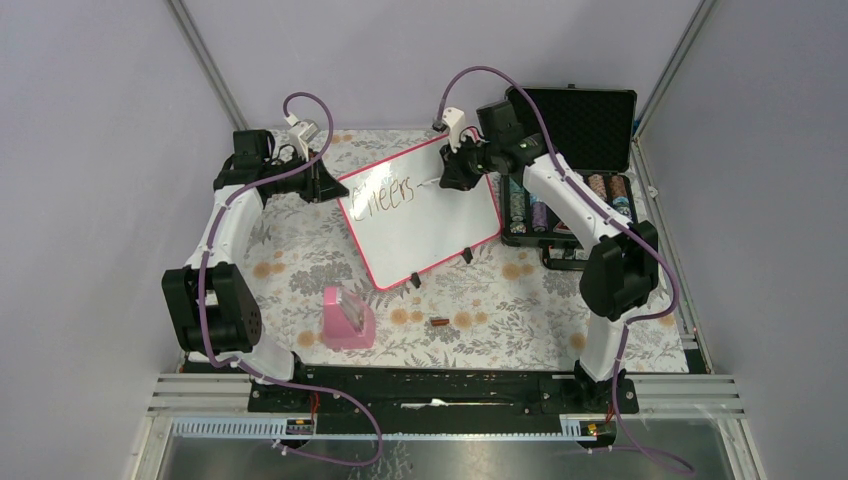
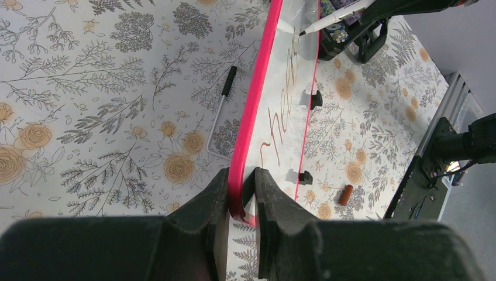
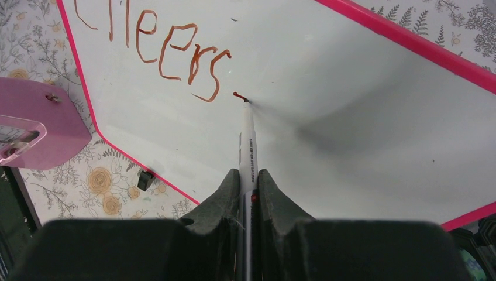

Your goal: Write a sentence on the whiteboard

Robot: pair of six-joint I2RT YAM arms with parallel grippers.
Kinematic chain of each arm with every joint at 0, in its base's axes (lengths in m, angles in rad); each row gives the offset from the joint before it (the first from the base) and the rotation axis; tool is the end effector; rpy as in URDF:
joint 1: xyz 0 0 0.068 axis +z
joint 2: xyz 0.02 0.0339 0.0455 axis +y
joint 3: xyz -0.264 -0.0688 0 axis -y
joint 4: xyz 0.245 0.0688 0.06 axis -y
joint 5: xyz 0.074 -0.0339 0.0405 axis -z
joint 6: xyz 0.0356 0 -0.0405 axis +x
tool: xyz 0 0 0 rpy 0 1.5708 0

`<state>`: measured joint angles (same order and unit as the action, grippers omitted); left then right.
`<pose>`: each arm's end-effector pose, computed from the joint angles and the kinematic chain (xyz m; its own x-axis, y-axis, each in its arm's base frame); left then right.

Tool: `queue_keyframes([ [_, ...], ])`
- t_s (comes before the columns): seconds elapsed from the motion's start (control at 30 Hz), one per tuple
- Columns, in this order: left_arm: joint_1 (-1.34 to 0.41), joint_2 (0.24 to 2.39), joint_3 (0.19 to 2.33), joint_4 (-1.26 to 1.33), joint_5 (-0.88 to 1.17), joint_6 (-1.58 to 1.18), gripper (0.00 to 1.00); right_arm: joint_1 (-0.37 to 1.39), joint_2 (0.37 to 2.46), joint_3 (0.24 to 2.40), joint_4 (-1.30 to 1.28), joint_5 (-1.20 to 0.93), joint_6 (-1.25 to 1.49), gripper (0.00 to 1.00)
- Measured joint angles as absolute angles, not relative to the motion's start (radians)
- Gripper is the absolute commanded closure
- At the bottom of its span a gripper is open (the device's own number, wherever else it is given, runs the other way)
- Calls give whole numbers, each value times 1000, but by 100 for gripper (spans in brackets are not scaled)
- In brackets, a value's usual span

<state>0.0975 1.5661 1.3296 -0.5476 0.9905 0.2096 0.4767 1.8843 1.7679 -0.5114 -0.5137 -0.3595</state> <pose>0.3385 0.0032 0.3124 -0.5759 0.0583 -0.8154 0.6704 0.6044 -0.4303 0.3800 0.2159 0.3341 -0.2236 -0.4603 -0.8591 -0.8885 0.4587 -0.0145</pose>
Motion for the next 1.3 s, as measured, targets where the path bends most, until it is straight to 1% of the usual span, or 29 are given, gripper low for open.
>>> queue_keyframes([
  [0.47, 97, 1567, 1330, -550, 991, 209, 100, 441, 1884, 1768, -514, -517, -365, 100],
  [0.87, 97, 1567, 1330, -552, 995, 210, 100, 436, 1865, 1775, -519, -564, -378, 100],
  [1.3, 97, 1567, 1330, -552, 995, 210, 100, 436, 1880, 1866, -525, -570, -375, 100],
])
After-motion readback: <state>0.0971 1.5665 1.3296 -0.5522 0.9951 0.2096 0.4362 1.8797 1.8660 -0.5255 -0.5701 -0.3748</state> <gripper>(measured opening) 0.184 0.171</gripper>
